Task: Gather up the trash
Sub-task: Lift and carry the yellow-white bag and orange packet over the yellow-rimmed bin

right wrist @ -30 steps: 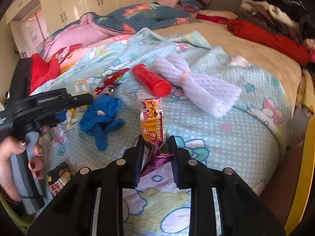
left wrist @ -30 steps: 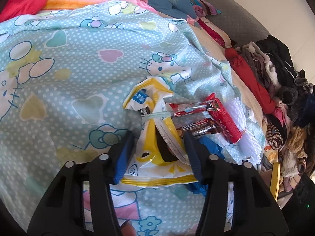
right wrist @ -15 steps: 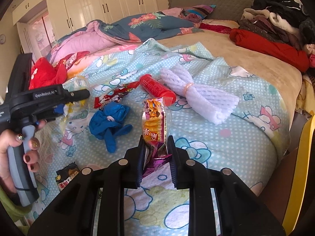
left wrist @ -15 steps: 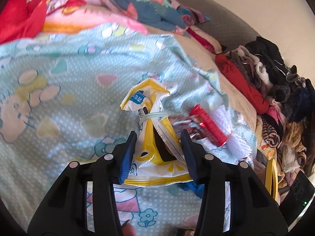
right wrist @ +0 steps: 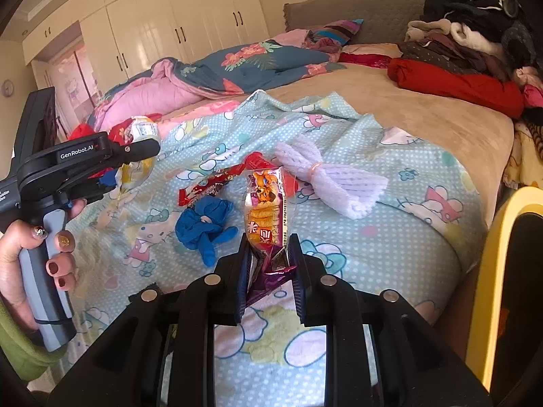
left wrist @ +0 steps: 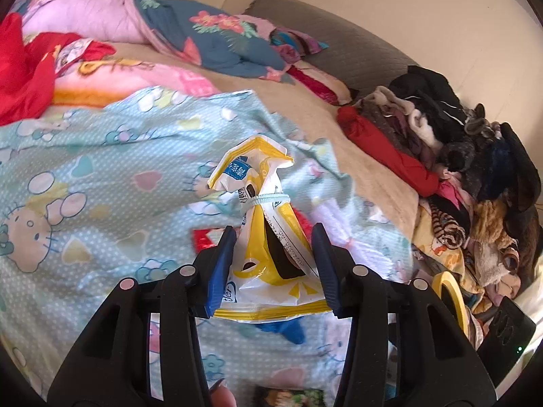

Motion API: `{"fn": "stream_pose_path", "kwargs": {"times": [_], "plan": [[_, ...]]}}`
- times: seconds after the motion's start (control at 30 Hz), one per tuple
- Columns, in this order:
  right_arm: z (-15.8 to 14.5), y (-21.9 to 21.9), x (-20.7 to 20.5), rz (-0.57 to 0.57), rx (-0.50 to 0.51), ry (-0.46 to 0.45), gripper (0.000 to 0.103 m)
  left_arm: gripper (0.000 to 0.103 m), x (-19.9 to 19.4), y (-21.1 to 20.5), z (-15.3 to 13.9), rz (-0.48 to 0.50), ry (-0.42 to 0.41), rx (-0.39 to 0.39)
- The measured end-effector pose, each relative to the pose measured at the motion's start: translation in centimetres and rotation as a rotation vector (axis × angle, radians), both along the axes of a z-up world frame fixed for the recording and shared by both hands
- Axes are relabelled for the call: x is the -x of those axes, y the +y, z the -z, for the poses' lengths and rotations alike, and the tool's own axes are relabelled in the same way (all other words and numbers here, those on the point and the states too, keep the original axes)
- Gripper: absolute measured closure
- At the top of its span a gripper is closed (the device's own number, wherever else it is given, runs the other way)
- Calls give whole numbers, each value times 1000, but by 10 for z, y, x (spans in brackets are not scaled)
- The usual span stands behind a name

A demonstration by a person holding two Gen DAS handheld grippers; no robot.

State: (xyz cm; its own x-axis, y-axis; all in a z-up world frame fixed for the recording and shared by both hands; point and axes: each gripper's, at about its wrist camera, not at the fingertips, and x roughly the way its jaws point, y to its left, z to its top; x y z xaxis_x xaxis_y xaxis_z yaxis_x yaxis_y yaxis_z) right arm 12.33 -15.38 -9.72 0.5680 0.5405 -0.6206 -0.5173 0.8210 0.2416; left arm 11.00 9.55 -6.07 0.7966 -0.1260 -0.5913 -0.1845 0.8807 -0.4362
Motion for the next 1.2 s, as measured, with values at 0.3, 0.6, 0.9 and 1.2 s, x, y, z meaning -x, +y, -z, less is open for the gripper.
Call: {"fn": "stream_pose_path", "kwargs": {"times": [0.3,0.6,0.9,1.2], "plan": [[-18,-10,11,2,-32,-22,82,65,3,-22,-19,38,-42,-16],[-26,-20,16,15,-46,-31,82,65,6,-42,-28,77,-64,-36],[-35,-43,19,59,-61,-42,82,65,9,-64,-36,126,-77,-46],[-41,-64,22,92,-87,-44,82,65,12,-83,-44,167,-90,-63]]}}
